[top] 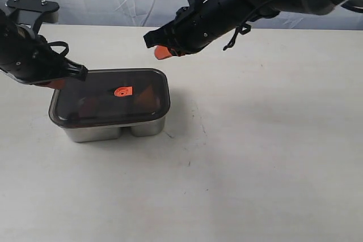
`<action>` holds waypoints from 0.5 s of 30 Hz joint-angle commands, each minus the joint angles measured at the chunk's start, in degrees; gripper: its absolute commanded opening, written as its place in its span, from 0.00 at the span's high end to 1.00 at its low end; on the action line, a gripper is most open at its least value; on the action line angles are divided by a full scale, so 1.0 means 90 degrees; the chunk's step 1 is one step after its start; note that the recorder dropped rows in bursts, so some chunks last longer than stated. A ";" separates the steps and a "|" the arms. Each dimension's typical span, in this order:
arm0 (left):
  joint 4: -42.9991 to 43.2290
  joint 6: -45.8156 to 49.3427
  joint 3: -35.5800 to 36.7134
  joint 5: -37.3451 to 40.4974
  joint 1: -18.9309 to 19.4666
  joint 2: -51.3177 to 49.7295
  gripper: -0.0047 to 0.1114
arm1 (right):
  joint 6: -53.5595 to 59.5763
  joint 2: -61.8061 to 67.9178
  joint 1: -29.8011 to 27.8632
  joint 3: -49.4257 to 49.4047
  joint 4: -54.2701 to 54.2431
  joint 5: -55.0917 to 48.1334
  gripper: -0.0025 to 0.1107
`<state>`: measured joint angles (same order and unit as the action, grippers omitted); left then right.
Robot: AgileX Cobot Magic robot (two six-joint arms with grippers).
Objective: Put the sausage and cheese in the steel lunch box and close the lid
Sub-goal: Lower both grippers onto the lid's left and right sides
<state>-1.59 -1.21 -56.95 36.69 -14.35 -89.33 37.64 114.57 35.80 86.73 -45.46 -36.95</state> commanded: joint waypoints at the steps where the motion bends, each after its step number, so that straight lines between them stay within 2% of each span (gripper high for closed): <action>1: -0.0070 0.0038 -0.0036 -0.0028 0.0003 -0.0029 0.96 | 0.0008 0.0388 0.0035 0.0385 -0.0024 -0.0108 0.98; 15: -0.0444 0.0328 -0.0036 -0.0076 0.0003 -0.0898 0.96 | -0.0007 0.1032 0.0148 0.0575 0.0013 -0.0168 0.98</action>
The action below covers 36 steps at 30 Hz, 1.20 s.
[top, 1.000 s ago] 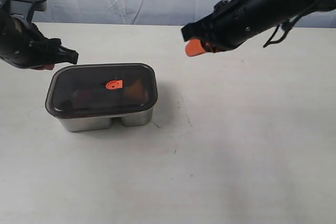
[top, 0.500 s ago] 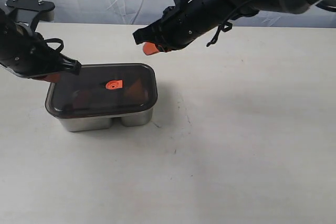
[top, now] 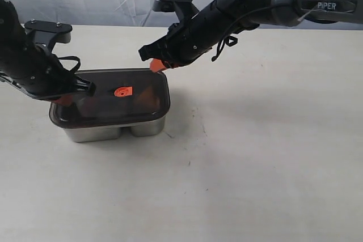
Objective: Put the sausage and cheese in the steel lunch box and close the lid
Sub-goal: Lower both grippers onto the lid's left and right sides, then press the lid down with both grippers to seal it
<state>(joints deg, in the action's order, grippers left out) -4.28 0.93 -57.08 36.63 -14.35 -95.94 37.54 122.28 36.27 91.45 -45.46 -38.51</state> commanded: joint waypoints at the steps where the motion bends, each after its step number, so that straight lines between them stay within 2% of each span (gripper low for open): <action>1: -0.0146 0.0089 -0.0022 -0.0070 0.0003 -0.0199 0.96 | 0.0004 0.0236 0.0126 0.0050 0.0029 0.0011 0.98; 18: -0.0146 0.0089 -0.0022 -0.0087 0.0003 -0.0761 0.96 | -0.0086 0.0700 0.0258 0.0050 0.0022 0.0048 0.98; 26: -0.0074 0.0089 -0.0113 -0.0892 0.0017 -0.0761 0.96 | -0.0442 0.0700 0.0258 0.0050 0.0545 -0.0107 0.98; 36: 0.0013 0.0030 -0.0223 -0.0672 0.0567 -0.1240 0.96 | -0.0747 0.0700 0.0258 0.0050 0.0999 -0.0094 0.98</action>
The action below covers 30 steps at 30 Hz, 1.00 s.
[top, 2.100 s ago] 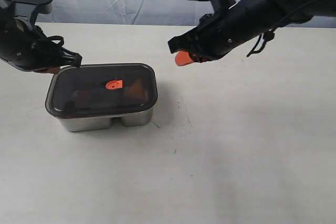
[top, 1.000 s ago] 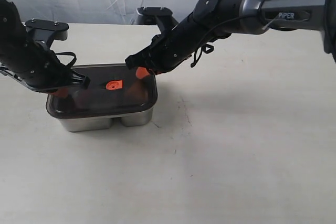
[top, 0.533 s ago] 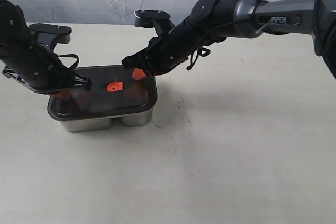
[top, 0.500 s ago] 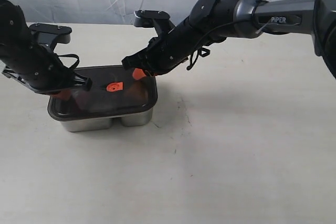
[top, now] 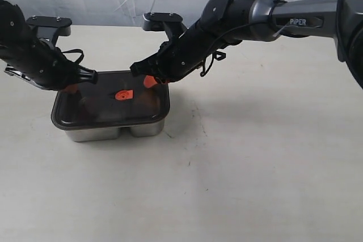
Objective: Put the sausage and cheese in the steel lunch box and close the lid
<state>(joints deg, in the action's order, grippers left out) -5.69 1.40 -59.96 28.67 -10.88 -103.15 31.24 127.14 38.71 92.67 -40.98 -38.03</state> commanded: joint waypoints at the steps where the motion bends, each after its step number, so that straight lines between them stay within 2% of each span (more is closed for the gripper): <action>1: 0.0170 -0.0022 0.0096 0.0240 0.0187 -0.0522 0.96 | -0.0048 0.0160 -0.0013 -0.0085 0.0502 -0.0148 0.98; 7: 0.0012 0.0010 0.0096 0.0240 0.0187 -0.0852 0.96 | -0.0153 0.0160 -0.0013 -0.0085 0.0531 -0.0173 0.98; 15: -0.0062 0.0034 0.0096 0.0128 0.0187 -0.0596 0.96 | -0.0153 -0.0098 -0.0013 -0.0085 0.0561 0.0128 0.98; 19: -0.0158 0.0121 0.0096 0.0012 0.0187 0.0019 0.96 | -0.0153 -0.0705 -0.0013 -0.0085 0.0792 0.0342 0.98; 25: -0.0587 0.0446 0.0096 0.0009 0.0187 0.1430 0.96 | -0.0224 -0.1715 -0.0111 -0.0132 0.1229 0.0015 0.98; 30: -0.0575 0.0397 0.0523 -0.0206 0.0187 0.3006 0.96 | -0.0290 -0.2868 -0.0309 -0.1050 0.1454 0.0330 0.98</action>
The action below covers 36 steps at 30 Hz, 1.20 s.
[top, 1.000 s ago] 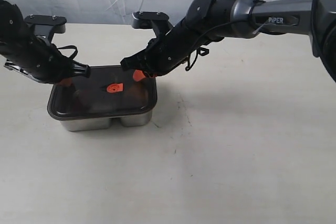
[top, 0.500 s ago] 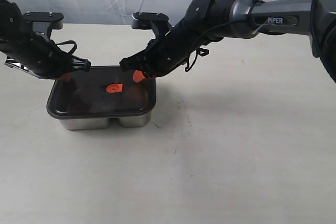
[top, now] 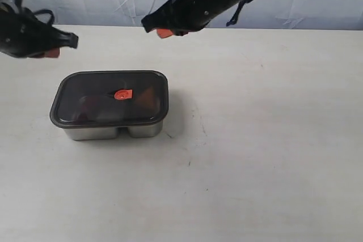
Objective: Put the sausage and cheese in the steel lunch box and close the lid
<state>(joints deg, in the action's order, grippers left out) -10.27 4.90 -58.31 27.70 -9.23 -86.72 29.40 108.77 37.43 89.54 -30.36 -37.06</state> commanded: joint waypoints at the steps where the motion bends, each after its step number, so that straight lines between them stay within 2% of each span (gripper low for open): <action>1: -0.0099 -0.0001 0.0505 -0.0086 0.0003 0.1642 0.96 | -0.0114 -0.1220 -0.0244 -0.1065 0.0348 0.0445 0.98; 5: -0.0443 -0.0021 0.1275 -0.0086 0.0003 0.3230 0.96 | -0.0114 -0.2576 -0.0414 -0.2779 0.0358 0.0776 0.98; 10: -0.0804 0.0169 0.2251 0.0081 0.0003 0.5494 0.96 | -0.0391 -0.4955 -0.0414 -0.4909 0.0153 0.1233 0.98; 16: -0.0756 0.0169 0.2797 0.0523 0.0003 0.7368 0.96 | -0.0820 -0.7096 -0.0414 -0.6234 0.0328 0.1941 0.98; 17: -0.0730 0.0169 0.2876 0.0811 0.0003 0.7687 0.96 | -0.0959 -0.7495 -0.0414 -0.6407 0.0328 0.2154 0.98; 19: -0.0730 0.0169 0.2883 0.1177 0.0003 0.8011 0.96 | -0.1261 -0.7934 -0.0414 -0.6575 0.0191 0.2182 0.98; 26: -0.0710 0.0169 0.2883 0.1192 0.0003 0.8166 0.96 | -0.1273 -0.8198 -0.0414 -0.6578 -0.0158 0.1906 0.98; 30: -0.0710 0.0169 0.2883 0.1192 0.0003 0.8166 0.96 | -0.1127 -0.8370 -0.0475 -0.6589 0.0671 0.2343 0.98; 33: -0.0617 0.0169 0.2883 0.1205 0.0003 0.8164 0.96 | -0.1127 -0.8787 -0.1129 -0.6923 0.0831 0.2377 0.98; 36: -0.0595 0.0169 0.2883 0.1205 0.0003 0.8164 0.96 | -0.1105 -0.9680 -0.2229 -0.7803 0.0924 0.2413 0.98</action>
<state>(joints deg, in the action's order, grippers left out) -16.08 6.23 -32.56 38.65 -9.23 -13.52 19.05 26.05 22.19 23.53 -23.31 -16.10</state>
